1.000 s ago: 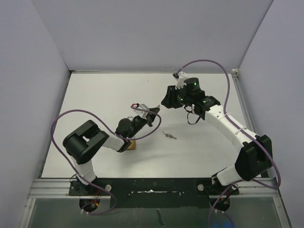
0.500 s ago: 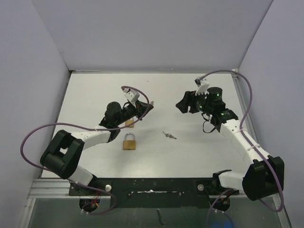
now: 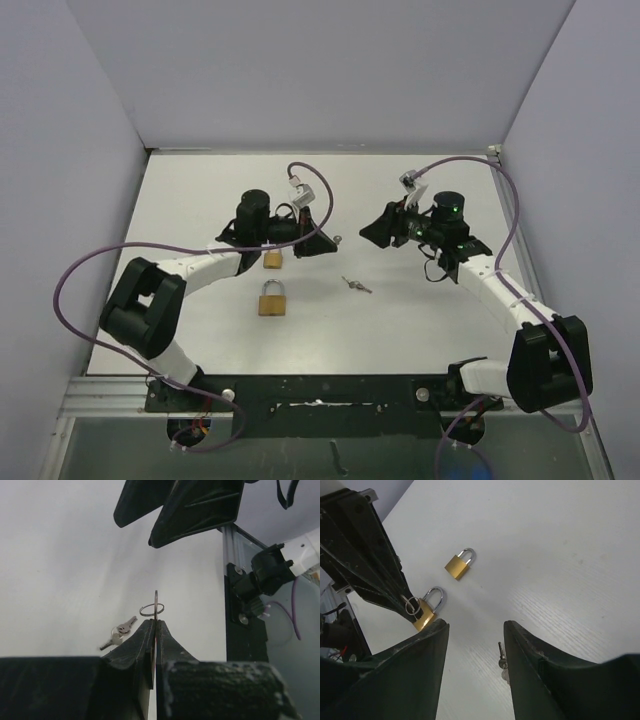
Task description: Unlock with the key
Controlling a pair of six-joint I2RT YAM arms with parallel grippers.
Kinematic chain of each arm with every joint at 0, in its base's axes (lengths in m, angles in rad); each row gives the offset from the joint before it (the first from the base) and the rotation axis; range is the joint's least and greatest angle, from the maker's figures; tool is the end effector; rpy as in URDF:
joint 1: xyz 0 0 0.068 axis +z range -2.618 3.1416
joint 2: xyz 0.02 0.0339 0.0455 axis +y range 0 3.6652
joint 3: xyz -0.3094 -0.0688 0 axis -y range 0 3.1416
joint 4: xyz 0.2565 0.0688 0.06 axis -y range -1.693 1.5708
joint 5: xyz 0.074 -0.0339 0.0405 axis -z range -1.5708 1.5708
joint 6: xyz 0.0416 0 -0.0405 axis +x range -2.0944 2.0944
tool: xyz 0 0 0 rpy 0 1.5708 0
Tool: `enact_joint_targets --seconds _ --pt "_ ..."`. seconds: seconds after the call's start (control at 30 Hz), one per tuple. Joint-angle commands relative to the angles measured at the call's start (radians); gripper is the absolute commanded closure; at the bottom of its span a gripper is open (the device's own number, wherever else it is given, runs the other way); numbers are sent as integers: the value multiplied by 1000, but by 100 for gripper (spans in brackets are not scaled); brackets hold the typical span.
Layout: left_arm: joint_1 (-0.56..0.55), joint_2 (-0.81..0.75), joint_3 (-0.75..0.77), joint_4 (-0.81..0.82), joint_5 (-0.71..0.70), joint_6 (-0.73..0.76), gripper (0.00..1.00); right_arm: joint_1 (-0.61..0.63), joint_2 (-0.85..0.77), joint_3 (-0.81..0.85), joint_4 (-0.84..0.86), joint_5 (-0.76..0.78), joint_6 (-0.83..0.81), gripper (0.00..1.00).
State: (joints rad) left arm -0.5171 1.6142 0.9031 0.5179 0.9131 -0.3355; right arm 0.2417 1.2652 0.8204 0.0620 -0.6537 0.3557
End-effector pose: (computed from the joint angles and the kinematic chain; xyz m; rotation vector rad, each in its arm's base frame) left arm 0.3006 -0.2088 0.2816 0.8736 1.6983 -1.3946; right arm 0.2693 0.0924 0.3124 -0.3363 1.9821 1.0244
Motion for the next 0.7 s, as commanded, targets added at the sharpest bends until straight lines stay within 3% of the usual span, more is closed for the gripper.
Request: enact_joint_targets --seconds 0.0,0.23,0.67 --pt "3 66 102 -87 192 -15 100 -5 24 0 120 -118 30 54" --pt "-5 131 202 -301 190 67 100 0 30 -8 108 -151 11 59" --pt "-33 170 236 -321 101 79 100 61 83 -7 121 -168 -16 62"
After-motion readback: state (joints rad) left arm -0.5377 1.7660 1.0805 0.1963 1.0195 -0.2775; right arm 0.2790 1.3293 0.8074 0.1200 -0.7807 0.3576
